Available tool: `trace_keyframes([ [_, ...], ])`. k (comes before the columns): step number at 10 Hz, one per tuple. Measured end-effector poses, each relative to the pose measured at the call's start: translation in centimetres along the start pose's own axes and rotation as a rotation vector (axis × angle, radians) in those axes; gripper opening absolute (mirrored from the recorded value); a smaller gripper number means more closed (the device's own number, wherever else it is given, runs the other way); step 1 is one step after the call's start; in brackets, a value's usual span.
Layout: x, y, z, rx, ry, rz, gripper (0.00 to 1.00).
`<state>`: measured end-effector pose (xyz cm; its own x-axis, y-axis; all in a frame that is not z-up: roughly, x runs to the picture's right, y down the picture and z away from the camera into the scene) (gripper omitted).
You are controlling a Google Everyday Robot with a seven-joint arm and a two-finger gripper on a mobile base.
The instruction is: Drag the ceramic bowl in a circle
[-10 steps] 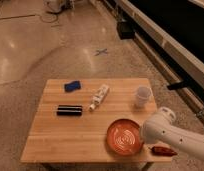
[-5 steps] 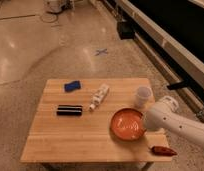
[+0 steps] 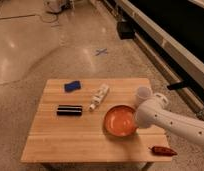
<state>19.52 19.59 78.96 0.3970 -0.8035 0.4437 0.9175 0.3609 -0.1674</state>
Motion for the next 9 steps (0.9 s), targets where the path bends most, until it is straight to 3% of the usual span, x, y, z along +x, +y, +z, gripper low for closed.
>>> trace_keyframes([
  [4,-2.5,-3.1,0.3,0.042,-0.028,-0.05,0.0],
  [9,-5.2,-1.9,0.4,0.058,-0.07,-0.072,0.0],
])
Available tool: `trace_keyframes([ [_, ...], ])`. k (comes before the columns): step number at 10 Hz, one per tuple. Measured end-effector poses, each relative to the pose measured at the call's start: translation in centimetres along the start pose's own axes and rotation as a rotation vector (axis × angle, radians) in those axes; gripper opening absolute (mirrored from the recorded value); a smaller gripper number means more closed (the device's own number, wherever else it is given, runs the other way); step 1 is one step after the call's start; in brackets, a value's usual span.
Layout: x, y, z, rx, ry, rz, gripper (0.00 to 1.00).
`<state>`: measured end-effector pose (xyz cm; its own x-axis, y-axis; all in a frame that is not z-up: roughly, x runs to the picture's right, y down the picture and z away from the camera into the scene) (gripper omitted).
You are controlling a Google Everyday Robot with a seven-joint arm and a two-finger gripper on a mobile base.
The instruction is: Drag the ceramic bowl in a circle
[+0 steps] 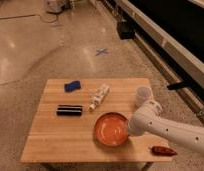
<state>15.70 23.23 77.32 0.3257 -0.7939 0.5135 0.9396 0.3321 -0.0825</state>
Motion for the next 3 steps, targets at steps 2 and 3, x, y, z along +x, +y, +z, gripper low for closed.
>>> trace_keyframes([
  [2,-0.04,-0.25,0.03,0.002,-0.002,-0.003,0.12],
  [3,-0.02,-0.18,0.02,0.002,-0.001,-0.002,0.24],
])
